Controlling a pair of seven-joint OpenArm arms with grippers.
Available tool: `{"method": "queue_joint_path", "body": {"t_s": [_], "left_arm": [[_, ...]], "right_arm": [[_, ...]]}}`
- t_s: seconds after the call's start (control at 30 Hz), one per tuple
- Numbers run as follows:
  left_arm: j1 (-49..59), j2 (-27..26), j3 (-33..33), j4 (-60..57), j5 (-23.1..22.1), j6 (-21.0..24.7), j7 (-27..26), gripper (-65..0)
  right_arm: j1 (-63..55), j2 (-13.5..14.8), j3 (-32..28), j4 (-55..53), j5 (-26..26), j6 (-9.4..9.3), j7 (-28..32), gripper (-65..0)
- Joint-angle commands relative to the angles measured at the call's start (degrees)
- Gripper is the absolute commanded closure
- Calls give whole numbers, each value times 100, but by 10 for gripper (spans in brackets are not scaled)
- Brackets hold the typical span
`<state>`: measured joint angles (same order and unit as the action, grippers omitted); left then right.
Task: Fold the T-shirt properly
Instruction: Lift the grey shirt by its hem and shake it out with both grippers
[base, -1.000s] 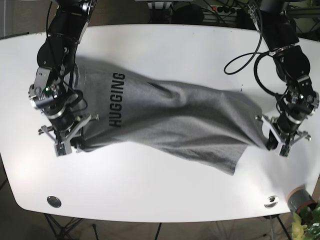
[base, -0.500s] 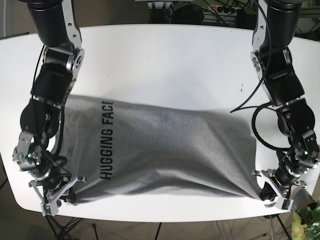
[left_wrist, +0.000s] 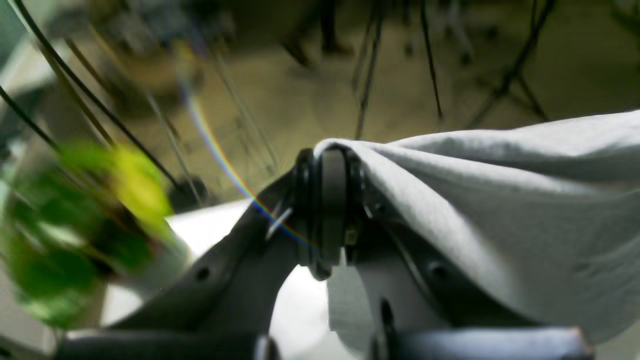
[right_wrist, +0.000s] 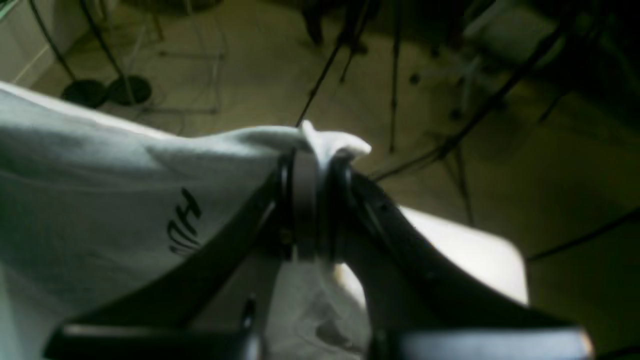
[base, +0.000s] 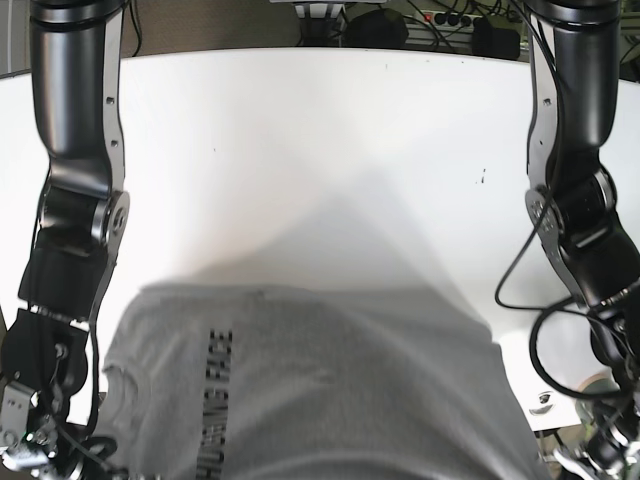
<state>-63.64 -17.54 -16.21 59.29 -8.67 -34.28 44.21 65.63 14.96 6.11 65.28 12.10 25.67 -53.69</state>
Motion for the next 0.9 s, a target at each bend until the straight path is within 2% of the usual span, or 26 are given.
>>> {"method": "queue_joint_path", "body": {"t_s": [0.0,0.1,0.23,0.27,0.5,0.73,0.87], "left_arm": [[-463,-97,-19,98,-87,30,-170,0],[-595,-193,-19,106,-114,30,-161,0],[-568,-220,-54,309,-114,22,-161,0],[-489,-246,-54,405,-114,22,-152,0],[425,-334,-54,1311,-122,22,-135,0],[1867,-334,-63,2172,-122,13,-135,0],[2737,-334,-72,2568,-122,13,-135,0]], "right_arm": [[519,117,-44,79,34,-4,143,-21],[668,214,-61,105,61,-4,134,-21],[659,275,0,343,96,-4,-191,-21],[598,363,53,413,96,4,-253,-21],[-510,521,422,1108,105,39,-350,-21],[-2136,469,1117,1960,113,39,-358,-21],[-3077,249,1495,2382,395,39,-358,-21]]}}
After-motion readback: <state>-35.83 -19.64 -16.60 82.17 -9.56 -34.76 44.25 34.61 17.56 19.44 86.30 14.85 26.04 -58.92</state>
